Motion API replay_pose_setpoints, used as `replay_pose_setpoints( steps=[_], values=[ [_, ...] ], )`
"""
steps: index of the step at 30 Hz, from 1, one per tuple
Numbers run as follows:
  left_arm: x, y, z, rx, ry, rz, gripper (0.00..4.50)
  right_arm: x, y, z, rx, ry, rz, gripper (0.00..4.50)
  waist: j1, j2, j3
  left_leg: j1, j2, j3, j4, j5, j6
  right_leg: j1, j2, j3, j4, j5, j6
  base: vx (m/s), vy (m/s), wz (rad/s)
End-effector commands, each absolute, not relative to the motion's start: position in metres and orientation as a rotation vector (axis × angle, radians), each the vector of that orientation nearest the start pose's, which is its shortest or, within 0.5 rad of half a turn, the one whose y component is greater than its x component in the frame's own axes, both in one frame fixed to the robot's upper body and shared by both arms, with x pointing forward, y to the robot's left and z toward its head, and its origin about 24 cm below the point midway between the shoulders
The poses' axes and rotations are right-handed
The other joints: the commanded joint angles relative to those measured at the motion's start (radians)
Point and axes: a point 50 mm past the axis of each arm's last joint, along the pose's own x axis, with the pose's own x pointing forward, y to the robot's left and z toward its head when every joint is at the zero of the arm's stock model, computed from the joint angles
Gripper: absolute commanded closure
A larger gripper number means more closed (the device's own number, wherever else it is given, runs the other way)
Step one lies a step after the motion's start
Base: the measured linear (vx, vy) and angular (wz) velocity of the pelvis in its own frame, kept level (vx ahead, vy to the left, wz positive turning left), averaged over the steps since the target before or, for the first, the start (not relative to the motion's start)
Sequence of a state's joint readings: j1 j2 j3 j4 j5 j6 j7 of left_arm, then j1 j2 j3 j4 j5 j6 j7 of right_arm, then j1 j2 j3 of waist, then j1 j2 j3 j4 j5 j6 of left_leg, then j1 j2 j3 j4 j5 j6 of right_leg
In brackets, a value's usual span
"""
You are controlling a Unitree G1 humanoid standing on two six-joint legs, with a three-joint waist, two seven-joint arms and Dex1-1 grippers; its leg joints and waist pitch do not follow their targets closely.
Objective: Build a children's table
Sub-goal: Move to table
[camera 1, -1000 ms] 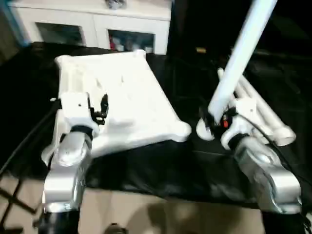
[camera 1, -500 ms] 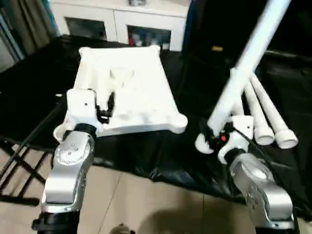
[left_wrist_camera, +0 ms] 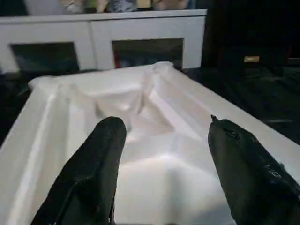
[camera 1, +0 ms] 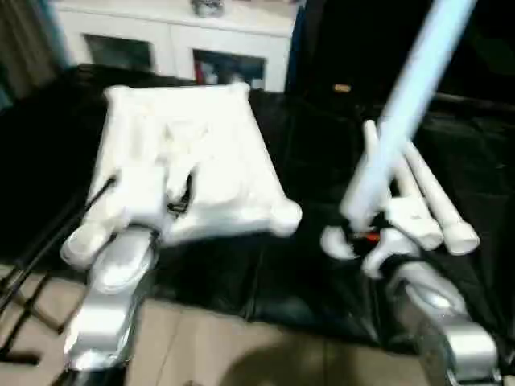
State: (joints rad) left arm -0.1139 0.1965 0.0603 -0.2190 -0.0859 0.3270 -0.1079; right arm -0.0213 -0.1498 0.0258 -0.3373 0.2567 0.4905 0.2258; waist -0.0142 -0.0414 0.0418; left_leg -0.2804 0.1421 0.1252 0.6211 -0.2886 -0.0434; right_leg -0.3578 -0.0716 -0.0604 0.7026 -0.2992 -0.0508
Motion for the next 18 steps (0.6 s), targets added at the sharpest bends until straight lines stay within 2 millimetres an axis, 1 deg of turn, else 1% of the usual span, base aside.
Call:
replay_pose_setpoints(
  steps=[1,2,3,4,5,6,7,8,9,10,11,12,13,14,15,16,17,18],
  values=[
    [0.271,0.169,0.099,0.097,-0.016,-0.150,1.31,0.249,-0.151,0.086,0.111,0.111,0.326,2.64,0.001,-0.039,-0.063,-0.048,-0.029,0.007,-0.012,-0.047,0.336,0.090,-0.062,0.106,-0.144,0.070,-0.012,0.140,-0.043,0.11],
    [0.273,0.168,0.101,0.087,-0.018,-0.169,1.31,0.254,-0.151,0.088,0.136,0.110,0.324,2.64,0.038,-0.019,-0.046,-0.113,-0.024,-0.007,0.099,-0.063,0.233,0.158,-0.189,0.205,-0.219,-0.174,-0.173,0.140,-0.043,0.11],
    [0.274,0.168,0.100,0.088,-0.018,-0.169,1.31,0.254,-0.151,0.087,0.137,0.110,0.325,2.64,0.046,-0.019,-0.055,-0.151,-0.011,-0.024,0.136,-0.030,0.174,0.194,-0.196,0.207,-0.205,-0.203,-0.224,0.157,-0.014,0.08],
    [0.277,0.167,0.100,0.091,-0.021,-0.169,1.31,0.256,-0.151,0.086,0.140,0.112,0.331,2.64,0.054,-0.014,-0.052,-0.157,-0.007,-0.030,0.136,-0.001,0.133,0.188,-0.182,0.193,-0.206,-0.191,-0.258,0.159,-0.002,-0.07],
    [0.279,0.168,0.100,0.094,-0.023,-0.168,1.31,0.258,-0.150,0.085,0.142,0.114,0.338,2.64,0.050,0.001,-0.046,-0.177,0.015,-0.040,0.121,0.062,0.083,0.182,-0.163,0.158,-0.200,-0.134,-0.309,0.159,-0.002,-0.07],
    [0.280,0.166,0.100,0.098,-0.025,-0.178,1.31,0.258,-0.150,0.083,0.137,0.128,0.342,2.64,0.048,0.020,-0.044,-0.156,0.026,-0.029,0.045,0.129,0.088,0.163,-0.101,0.091,-0.203,-0.168,-0.288,0.141,0.015,0.00],
    [0.281,0.166,0.100,0.098,-0.026,-0.180,1.31,0.258,-0.150,0.083,0.138,0.129,0.344,2.64,0.046,0.035,-0.035,-0.128,0.034,-0.021,-0.005,0.136,0.101,0.146,-0.074,0.054,-0.213,-0.223,-0.253,0.158,0.062,-0.04],
    [0.283,0.164,0.101,0.094,-0.030,-0.191,1.31,0.258,-0.148,0.084,0.150,0.131,0.369,2.64,0.025,0.060,-0.026,-0.081,0.064,-0.045,-0.086,0.039,0.124,0.124,0.005,-0.005,-0.186,-0.246,-0.144,0.158,0.062,-0.04],
    [0.284,0.163,0.101,0.101,-0.028,-0.195,1.31,0.257,-0.148,0.085,0.157,0.133,0.387,2.64,-0.011,0.105,-0.043,0.015,0.118,-0.131,-0.113,-0.206,0.159,0.051,0.039,-0.027,-0.064,-0.212,-0.080,0.205,0.067,-0.03],
    [0.284,0.162,0.101,0.101,-0.027,-0.197,1.31,0.257,-0.148,0.085,0.160,0.134,0.396,2.64,-0.028,0.080,-0.059,0.069,0.158,-0.169,-0.120,-0.239,0.232,0.010,0.024,-0.011,-0.027,-0.161,-0.045,0.205,0.008,0.02],
    [0.284,0.162,0.100,0.091,-0.023,-0.208,1.31,0.256,-0.147,0.085,0.168,0.139,0.413,2.64,-0.036,0.081,-0.071,0.083,0.157,-0.190,-0.088,-0.062,0.426,-0.054,0.003,0.000,0.035,-0.065,0.080,0.205,0.008,0.02],
    [0.284,0.162,0.100,0.091,-0.023,-0.208,1.31,0.256,-0.147,0.085,0.168,0.139,0.413,2.64,-0.037,0.071,-0.065,0.073,0.150,-0.181,-0.082,0.053,0.480,-0.072,-0.004,0.007,0.041,-0.029,0.107,0.165,-0.008,-0.06],
    [0.283,0.161,0.099,0.085,-0.009,-0.227,1.31,0.256,-0.147,0.085,0.177,0.144,0.420,2.64,-0.035,0.062,-0.061,0.053,0.142,-0.164,-0.079,0.182,0.513,-0.081,-0.011,0.015,0.039,0.021,0.121,0.130,-0.023,-0.12],
    [0.282,0.157,0.096,0.091,0.015,-0.313,1.31,0.258,-0.146,0.085,0.176,0.154,0.429,2.64,-0.021,0.019,-0.071,-0.001,0.074,-0.096,-0.034,0.428,0.459,-0.071,-0.055,0.071,-0.071,0.267,0.085,0.130,-0.023,-0.12],
    [0.282,0.156,0.095,0.093,0.013,-0.337,1.31,0.258,-0.145,0.085,0.177,0.155,0.433,2.64,-0.012,-0.007,-0.071,-0.046,0.022,-0.055,-0.006,0.376,0.380,-0.035,-0.081,0.099,-0.119,0.372,0.085,0.061,-0.044,-0.01],
    [0.281,0.155,0.095,0.095,0.011,-0.365,1.31,0.259,-0.145,0.085,0.179,0.156,0.439,2.64,0.005,-0.033,-0.079,-0.088,-0.023,-0.034,0.011,0.293,0.312,0.011,-0.098,0.129,-0.145,0.377,0.114,0.047,-0.061,0.04],
    [0.281,0.154,0.095,0.101,0.008,-0.411,1.31,0.259,-0.144,0.085,0.176,0.153,0.448,2.64,0.013,-0.029,-0.084,-0.123,-0.015,-0.052,0.001,0.256,0.151,0.063,-0.121,0.135,-0.103,0.660,0.048,0.047,-0.061,0.04],
    [0.281,0.153,0.093,0.108,0.018,-0.455,1.31,0.260,-0.144,0.086,0.175,0.151,0.452,2.64,0.016,-0.023,-0.084,-0.118,-0.021,-0.048,-0.008,0.290,0.111,0.061,-0.092,0.116,-0.094,0.772,0.036,0.068,-0.073,0.01]
  ],
)
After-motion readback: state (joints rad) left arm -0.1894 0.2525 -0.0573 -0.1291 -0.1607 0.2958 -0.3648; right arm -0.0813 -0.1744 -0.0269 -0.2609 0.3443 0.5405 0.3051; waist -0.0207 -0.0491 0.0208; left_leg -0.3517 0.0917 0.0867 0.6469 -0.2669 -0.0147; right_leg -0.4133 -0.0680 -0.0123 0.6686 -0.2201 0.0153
